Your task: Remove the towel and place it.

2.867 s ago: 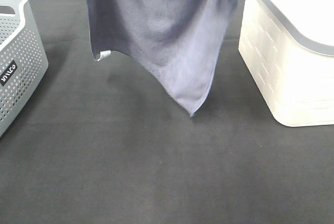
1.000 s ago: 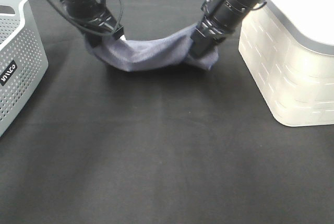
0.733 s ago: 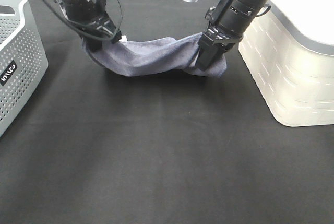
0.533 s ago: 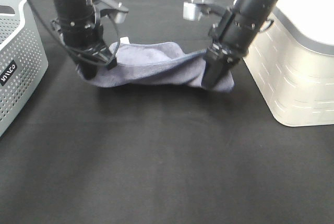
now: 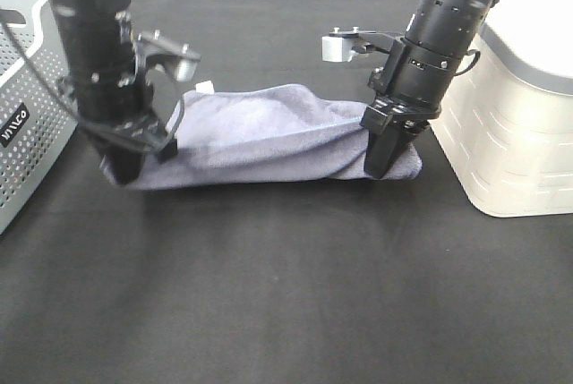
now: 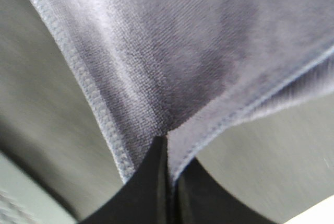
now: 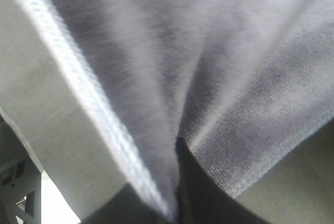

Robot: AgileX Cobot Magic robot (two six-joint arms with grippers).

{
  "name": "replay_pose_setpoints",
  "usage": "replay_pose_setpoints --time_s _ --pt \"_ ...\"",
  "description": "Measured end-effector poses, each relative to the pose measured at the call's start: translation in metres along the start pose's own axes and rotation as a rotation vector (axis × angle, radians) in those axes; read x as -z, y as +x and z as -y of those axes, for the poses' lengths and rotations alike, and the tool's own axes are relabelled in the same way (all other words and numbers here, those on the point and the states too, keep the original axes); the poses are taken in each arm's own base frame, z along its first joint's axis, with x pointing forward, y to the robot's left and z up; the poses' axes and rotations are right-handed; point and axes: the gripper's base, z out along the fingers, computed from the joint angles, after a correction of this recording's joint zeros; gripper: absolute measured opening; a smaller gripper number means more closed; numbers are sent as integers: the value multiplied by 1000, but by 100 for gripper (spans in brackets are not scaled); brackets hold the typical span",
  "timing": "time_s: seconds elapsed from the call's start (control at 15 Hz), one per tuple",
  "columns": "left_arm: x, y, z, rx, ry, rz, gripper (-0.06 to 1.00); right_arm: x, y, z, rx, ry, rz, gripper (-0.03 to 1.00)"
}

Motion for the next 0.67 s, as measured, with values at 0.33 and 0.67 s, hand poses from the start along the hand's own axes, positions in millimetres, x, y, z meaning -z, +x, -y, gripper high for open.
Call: replay_pose_setpoints --time_s 0.33,0.67 --pt "-19 15 10 -3 69 -67 0 -12 5 -5 -33 -53 -19 0" --pt "-23 19 11 -24 76 -84 0 -45 28 -13 -94 -162 -108 1"
